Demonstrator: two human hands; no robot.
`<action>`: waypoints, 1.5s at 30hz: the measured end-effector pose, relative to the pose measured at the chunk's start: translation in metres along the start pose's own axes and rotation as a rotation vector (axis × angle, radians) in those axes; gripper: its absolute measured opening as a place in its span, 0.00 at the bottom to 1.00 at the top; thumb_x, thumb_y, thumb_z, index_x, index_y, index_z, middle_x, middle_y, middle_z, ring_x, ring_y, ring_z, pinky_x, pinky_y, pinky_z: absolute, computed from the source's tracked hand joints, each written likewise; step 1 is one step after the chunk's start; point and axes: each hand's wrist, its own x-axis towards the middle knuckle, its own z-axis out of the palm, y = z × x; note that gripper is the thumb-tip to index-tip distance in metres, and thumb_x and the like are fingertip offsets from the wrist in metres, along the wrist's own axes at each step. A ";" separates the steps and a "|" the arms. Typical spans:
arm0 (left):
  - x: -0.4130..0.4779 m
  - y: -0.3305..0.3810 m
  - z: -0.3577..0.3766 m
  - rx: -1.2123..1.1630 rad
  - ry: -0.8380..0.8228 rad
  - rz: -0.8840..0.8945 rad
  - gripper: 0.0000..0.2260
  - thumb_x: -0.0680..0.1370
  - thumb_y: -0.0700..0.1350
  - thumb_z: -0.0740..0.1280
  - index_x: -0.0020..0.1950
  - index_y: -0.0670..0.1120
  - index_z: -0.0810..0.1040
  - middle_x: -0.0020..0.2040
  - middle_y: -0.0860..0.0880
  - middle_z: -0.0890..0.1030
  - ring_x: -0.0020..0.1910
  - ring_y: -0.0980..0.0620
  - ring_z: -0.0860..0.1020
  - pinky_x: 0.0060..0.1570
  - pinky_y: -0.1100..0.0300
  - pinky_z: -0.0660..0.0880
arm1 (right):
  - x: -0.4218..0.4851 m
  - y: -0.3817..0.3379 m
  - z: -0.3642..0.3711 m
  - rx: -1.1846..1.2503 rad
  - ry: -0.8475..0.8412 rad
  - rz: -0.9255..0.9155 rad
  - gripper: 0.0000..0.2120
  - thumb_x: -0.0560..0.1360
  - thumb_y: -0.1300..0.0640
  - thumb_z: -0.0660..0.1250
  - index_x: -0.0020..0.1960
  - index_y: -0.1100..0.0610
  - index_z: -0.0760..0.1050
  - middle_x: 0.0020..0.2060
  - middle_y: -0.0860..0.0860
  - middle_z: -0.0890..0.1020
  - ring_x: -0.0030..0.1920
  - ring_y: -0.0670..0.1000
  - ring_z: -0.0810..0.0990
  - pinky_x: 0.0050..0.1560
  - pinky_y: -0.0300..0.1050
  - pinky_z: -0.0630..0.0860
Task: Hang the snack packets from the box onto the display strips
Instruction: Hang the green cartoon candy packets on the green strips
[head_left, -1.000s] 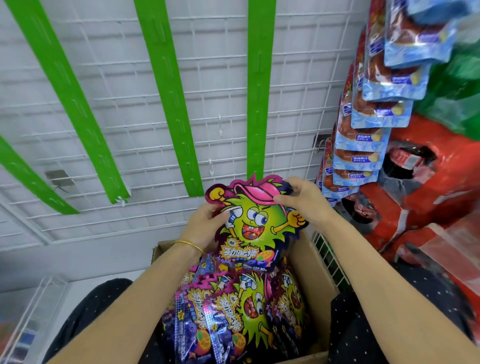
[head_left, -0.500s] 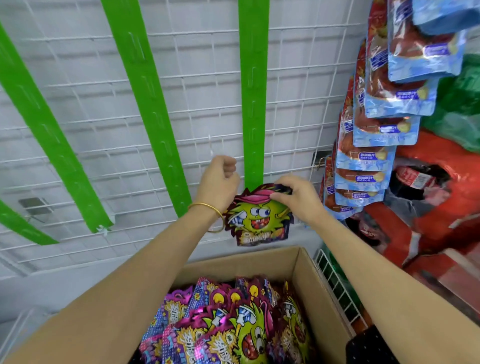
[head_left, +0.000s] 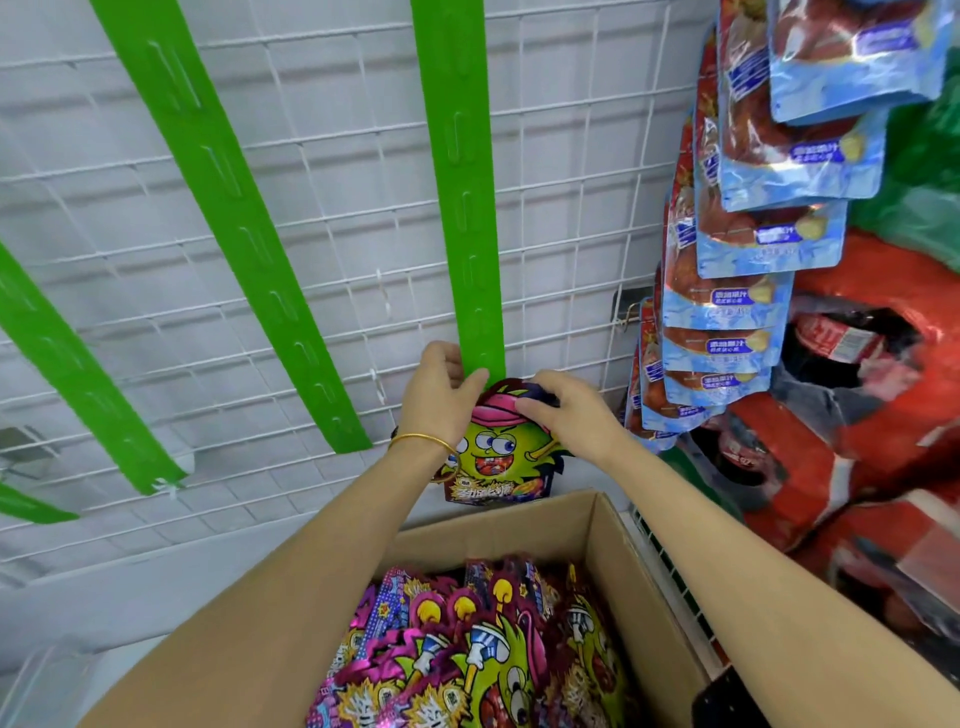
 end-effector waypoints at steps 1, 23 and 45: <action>0.000 -0.002 0.000 0.025 -0.007 0.004 0.12 0.76 0.44 0.66 0.56 0.41 0.70 0.44 0.49 0.74 0.43 0.52 0.73 0.43 0.64 0.67 | 0.000 0.000 0.000 0.019 0.004 0.003 0.10 0.75 0.58 0.66 0.43 0.66 0.73 0.37 0.62 0.77 0.38 0.56 0.75 0.38 0.49 0.72; -0.002 -0.010 -0.010 -0.008 -0.143 -0.066 0.15 0.78 0.49 0.63 0.33 0.45 0.71 0.29 0.47 0.71 0.32 0.50 0.70 0.38 0.58 0.68 | -0.012 -0.004 0.017 -0.277 0.064 0.028 0.15 0.76 0.47 0.63 0.34 0.53 0.68 0.29 0.47 0.71 0.36 0.53 0.73 0.35 0.47 0.64; -0.119 -0.093 -0.024 0.025 -0.006 0.028 0.15 0.77 0.39 0.63 0.63 0.47 0.71 0.59 0.54 0.70 0.56 0.57 0.72 0.52 0.68 0.69 | -0.137 0.093 0.075 -0.823 -0.983 0.012 0.15 0.71 0.62 0.70 0.57 0.56 0.77 0.58 0.54 0.77 0.58 0.56 0.75 0.55 0.47 0.74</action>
